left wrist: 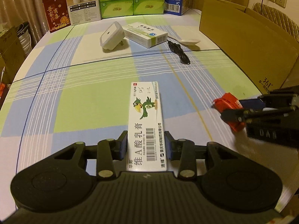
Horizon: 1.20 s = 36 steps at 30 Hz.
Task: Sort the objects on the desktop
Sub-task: 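Carry the cream box and red packet over the cardboard box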
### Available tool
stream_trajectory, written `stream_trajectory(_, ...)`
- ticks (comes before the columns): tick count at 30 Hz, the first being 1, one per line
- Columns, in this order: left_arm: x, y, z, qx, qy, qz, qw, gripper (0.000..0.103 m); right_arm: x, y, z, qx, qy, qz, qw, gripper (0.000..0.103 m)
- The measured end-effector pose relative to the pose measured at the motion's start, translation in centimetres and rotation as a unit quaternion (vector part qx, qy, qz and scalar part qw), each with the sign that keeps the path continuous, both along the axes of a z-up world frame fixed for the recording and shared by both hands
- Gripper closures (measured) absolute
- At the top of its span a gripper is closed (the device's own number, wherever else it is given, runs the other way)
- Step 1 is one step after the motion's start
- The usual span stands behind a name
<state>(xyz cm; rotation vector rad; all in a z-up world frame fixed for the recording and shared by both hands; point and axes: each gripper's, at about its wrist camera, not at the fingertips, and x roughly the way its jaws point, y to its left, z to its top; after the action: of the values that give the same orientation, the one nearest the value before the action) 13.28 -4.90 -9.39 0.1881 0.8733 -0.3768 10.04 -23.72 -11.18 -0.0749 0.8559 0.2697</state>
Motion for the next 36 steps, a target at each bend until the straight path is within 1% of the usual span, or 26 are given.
stream_trajectory(2, 0.3, 0.0, 0.1, 0.002, -0.005, -0.004, 1.0, 0.069, -0.1, 0.2, -0.2, -0.006, -0.006, 0.005, 1.0, 0.07)
stream_trajectory(5, 0.8, 0.0, 0.0, 0.002, -0.006, -0.011, 0.9999, 0.066, -0.2, 0.0, -0.5, -0.005, -0.013, 0.001, 1.0, 0.064)
stream_trajectory(11, 1.1, 0.2, -0.3, -0.001, -0.007, -0.011, 0.9999, 0.065, -0.1, 0.3, -0.8, -0.008, -0.026, 0.004, 1.0, 0.063)
stream_trajectory(13, 1.0, 0.0, -0.3, 0.002, -0.008, -0.008, 0.9999, 0.065, -0.1, 0.5, -0.8, -0.011, -0.026, 0.004, 1.0, 0.063)
stream_trajectory(15, 1.1, -0.2, -0.2, 0.006, -0.008, -0.007, 0.9999, 0.066, 0.0, 0.6, -0.7, -0.01, -0.024, 0.003, 1.0, 0.07)
stream_trajectory(16, 1.0, -0.3, -0.2, 0.005, -0.006, -0.008, 0.9999, 0.069, 0.0, 0.6, -0.7, -0.01, -0.024, 0.003, 1.0, 0.074)
stream_trajectory(19, 0.9, -0.6, -0.1, 0.014, -0.006, -0.009, 0.9998, 0.07, 0.0, 0.5, -0.6, -0.005, -0.019, 0.0, 1.0, 0.079)
stream_trajectory(22, 0.7, -0.6, 0.1, 0.018, -0.003, 0.001, 0.9998, 0.07, -0.3, 0.4, -0.1, -0.003, -0.017, -0.004, 1.0, 0.08)
stream_trajectory(28, -1.2, -0.3, 1.3, 0.016, -0.004, 0.008, 0.9998, 0.07, -1.7, 0.1, 1.7, 0.002, -0.032, -0.012, 0.999, 0.08)
stream_trajectory(36, -3.6, -0.8, 4.0, 0.008, -0.012, 0.013, 0.9998, 0.07, -3.7, -0.7, 5.6, 0.01, -0.064, -0.023, 0.998, 0.08)
